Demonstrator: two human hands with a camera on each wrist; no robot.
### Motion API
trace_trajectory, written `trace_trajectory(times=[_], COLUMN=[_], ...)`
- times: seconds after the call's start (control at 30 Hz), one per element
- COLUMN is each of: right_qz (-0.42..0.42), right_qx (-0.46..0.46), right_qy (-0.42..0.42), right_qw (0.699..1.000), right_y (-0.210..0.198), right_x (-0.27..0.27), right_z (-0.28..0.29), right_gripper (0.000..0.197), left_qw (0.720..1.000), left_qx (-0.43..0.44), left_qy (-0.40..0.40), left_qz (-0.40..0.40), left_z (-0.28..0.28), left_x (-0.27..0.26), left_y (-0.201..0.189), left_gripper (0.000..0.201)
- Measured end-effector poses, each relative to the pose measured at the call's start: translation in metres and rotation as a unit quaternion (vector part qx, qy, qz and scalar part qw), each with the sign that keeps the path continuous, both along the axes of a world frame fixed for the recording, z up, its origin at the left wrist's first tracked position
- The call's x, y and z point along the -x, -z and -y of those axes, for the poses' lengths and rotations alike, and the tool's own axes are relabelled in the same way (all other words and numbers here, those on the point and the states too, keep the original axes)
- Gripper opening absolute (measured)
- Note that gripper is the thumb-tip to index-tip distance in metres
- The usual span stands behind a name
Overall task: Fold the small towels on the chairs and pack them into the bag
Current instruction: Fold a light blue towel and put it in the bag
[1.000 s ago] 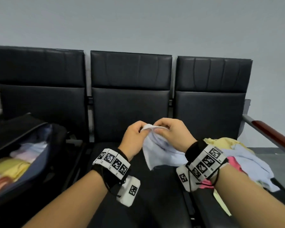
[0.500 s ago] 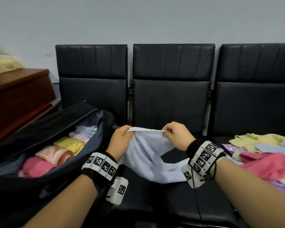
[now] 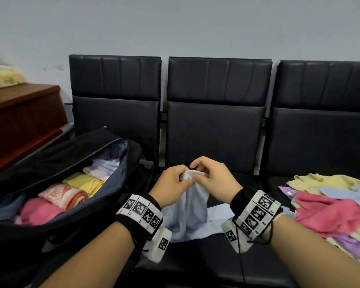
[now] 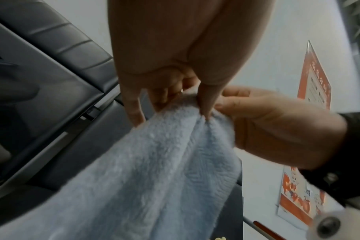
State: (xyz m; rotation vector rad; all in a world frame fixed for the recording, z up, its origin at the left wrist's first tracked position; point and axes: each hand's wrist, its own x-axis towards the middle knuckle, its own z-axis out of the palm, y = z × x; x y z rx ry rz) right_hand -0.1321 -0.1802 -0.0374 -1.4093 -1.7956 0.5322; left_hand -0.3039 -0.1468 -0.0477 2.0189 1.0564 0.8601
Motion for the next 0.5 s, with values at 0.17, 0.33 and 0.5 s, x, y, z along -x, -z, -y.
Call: trace_trajectory(times=[0.17,0.33,0.5], right_qz=[-0.048,-0.138,-0.090], right_qx=[0.080,0.045,0.040], right_qy=[-0.018,-0.018,-0.039], right_qw=[0.996,0.989,0.994], right_y=[0.012,0.004,-0.003], right_x=[-0.010,0.001,0.022], right_z=[-0.003,-0.009,-0.011], right_gripper=[0.014,0.011,0.016], left_qw=[0.993,0.994,0.996], left_qx=[0.057,0.075,0.043], left_qy=[-0.033,-0.034,0.009], left_qz=[0.095,0.076,0.077], left_z=[-0.005,-0.009,-0.006], left_x=[0.015,0.028,0.031], left_y=[-0.006,-0.002,-0.011], left_gripper=[0.015,0.018,0.013])
